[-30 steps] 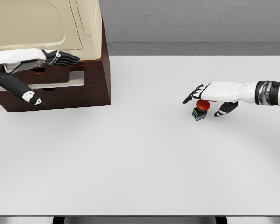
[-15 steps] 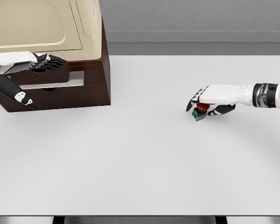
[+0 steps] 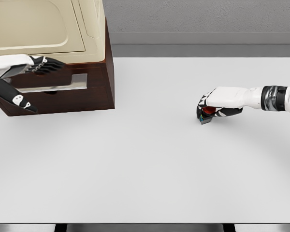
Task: Open the cabinet drawer with left arm, and place a switch into the drawer with right arm
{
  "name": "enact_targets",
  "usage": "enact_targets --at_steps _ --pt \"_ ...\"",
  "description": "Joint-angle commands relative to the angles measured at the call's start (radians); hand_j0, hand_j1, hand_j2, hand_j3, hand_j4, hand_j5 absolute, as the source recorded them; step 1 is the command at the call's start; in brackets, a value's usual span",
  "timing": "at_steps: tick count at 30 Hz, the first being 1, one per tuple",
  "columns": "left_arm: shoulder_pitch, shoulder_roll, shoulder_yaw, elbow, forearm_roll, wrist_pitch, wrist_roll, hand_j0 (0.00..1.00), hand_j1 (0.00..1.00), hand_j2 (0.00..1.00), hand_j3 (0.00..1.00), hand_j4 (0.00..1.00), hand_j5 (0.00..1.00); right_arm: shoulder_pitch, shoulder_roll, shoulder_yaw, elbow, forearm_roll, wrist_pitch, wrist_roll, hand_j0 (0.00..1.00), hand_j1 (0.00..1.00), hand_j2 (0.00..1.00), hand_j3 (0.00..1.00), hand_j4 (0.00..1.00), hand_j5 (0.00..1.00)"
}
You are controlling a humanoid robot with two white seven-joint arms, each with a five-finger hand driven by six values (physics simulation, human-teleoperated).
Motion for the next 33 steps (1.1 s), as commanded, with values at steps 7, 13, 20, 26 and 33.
enact_targets --at_steps 7,13,20,26,33 --pt "0.025 -0.007 0.009 -0.006 0.002 0.000 0.000 1.00 1.00 1.00 1.00 1.00 1.00 -0.005 -0.003 -0.003 0.000 -0.007 0.002 0.000 0.43 0.43 0.43 0.43 0.43 0.43" --pt "0.026 -0.007 0.009 0.001 -0.007 0.000 0.000 1.00 1.00 1.00 1.00 1.00 1.00 -0.017 -0.004 -0.008 -0.006 -0.007 0.002 0.000 0.43 0.43 0.43 0.43 0.43 0.43" --pt "0.040 -0.011 0.011 0.000 0.001 0.000 0.000 1.00 1.00 1.00 1.00 1.00 1.00 -0.037 -0.010 -0.008 -0.090 -0.007 0.002 0.000 0.43 0.43 0.43 0.43 0.43 0.43" --pt "0.090 -0.016 0.061 0.001 -0.005 0.000 0.000 1.00 1.00 1.00 1.00 1.00 1.00 -0.058 -0.007 -0.009 -0.136 -0.010 0.002 0.000 0.43 0.43 0.43 0.43 0.43 0.43" --pt "0.169 -0.016 0.138 0.003 -0.007 0.000 0.000 1.00 1.00 1.00 1.00 1.00 1.00 -0.098 -0.001 -0.012 -0.164 -0.018 0.002 0.000 0.43 0.43 0.43 0.43 0.43 0.43"
